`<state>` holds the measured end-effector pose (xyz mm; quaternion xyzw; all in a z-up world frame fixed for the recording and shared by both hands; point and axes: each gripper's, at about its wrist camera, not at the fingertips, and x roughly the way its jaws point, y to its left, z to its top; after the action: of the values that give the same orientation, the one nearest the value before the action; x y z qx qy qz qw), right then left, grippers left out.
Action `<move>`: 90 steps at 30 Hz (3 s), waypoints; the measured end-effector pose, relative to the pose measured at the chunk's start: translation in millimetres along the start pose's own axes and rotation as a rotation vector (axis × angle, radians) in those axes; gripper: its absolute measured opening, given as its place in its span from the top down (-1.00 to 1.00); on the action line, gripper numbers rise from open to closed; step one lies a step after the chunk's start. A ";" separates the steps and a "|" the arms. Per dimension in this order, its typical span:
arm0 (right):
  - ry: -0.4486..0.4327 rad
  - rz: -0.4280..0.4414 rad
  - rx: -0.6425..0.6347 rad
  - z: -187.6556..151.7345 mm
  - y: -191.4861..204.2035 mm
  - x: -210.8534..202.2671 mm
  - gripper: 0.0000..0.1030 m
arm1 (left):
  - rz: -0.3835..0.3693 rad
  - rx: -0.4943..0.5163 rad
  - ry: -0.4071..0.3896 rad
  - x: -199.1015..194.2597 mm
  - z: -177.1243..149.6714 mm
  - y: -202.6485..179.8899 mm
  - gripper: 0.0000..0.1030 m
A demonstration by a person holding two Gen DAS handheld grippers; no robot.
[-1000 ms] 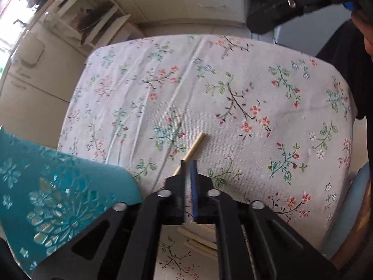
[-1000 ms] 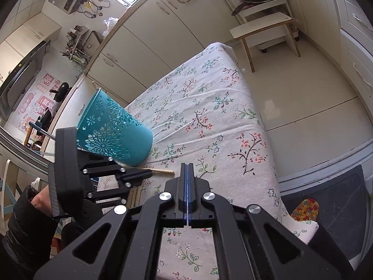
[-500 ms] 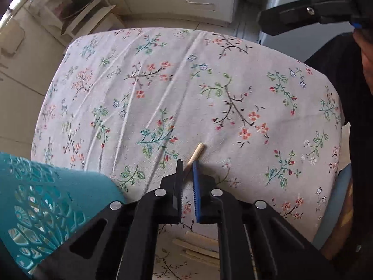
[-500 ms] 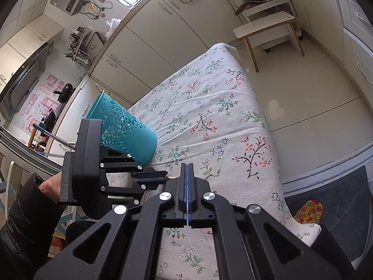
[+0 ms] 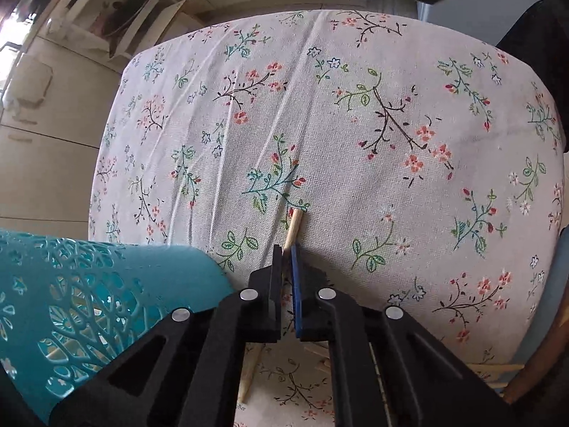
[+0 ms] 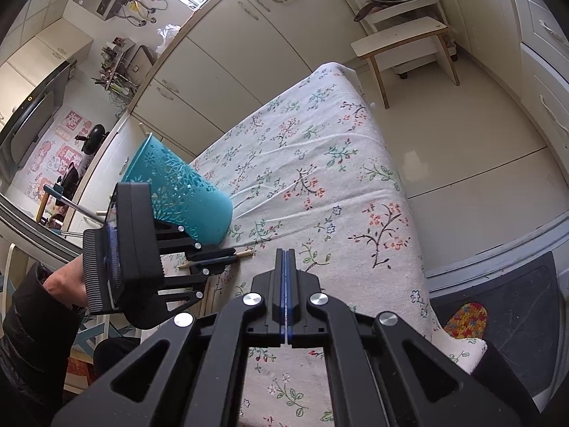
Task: Organize utensils
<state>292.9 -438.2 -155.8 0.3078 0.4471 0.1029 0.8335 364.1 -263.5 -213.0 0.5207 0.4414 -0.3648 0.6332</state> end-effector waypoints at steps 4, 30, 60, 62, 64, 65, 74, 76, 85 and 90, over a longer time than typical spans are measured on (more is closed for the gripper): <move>-0.013 -0.001 0.026 1.7 -4.5 -2.3 0.99 | 0.026 -0.020 -0.056 -21.0 -0.8 -7.2 1.00; 0.012 -0.027 0.020 0.9 -2.5 8.4 0.99 | -0.102 -0.291 -0.447 -172.9 -51.2 48.7 0.96; 0.032 -0.037 -0.007 -4.4 1.1 12.3 0.99 | 0.015 -0.165 -0.217 -69.2 -46.5 11.6 1.00; 0.031 -0.039 -0.005 -4.7 1.0 12.0 0.99 | -0.015 -0.223 -0.295 -102.2 -55.9 22.2 1.00; 0.030 -0.040 -0.009 -5.2 2.4 11.9 0.99 | -0.059 -0.319 -0.409 -142.4 -70.9 42.2 1.00; 0.031 -0.042 -0.011 -5.5 2.8 12.4 0.99 | -0.070 -0.357 -0.450 -160.2 -76.6 48.1 1.00; 0.042 -0.059 -0.011 -6.6 2.3 17.0 0.99 | -0.020 -0.721 -0.812 -248.3 -125.2 143.9 1.00; 0.044 -0.061 -0.011 -6.3 2.2 18.1 0.99 | -0.030 -0.803 -0.851 -239.2 -125.1 160.6 1.00; 0.048 -0.043 0.001 -4.9 0.2 19.0 0.99 | -0.161 -0.344 -0.550 -169.5 -53.9 78.6 0.88; 0.057 -0.024 -0.042 -7.6 12.1 21.1 0.99 | -0.088 -0.138 -0.281 -91.4 -19.4 29.9 0.13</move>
<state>300.2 -416.0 -166.0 0.2817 0.4721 0.1112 0.8279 356.7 -238.6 -118.4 0.3997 0.3950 -0.4303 0.7064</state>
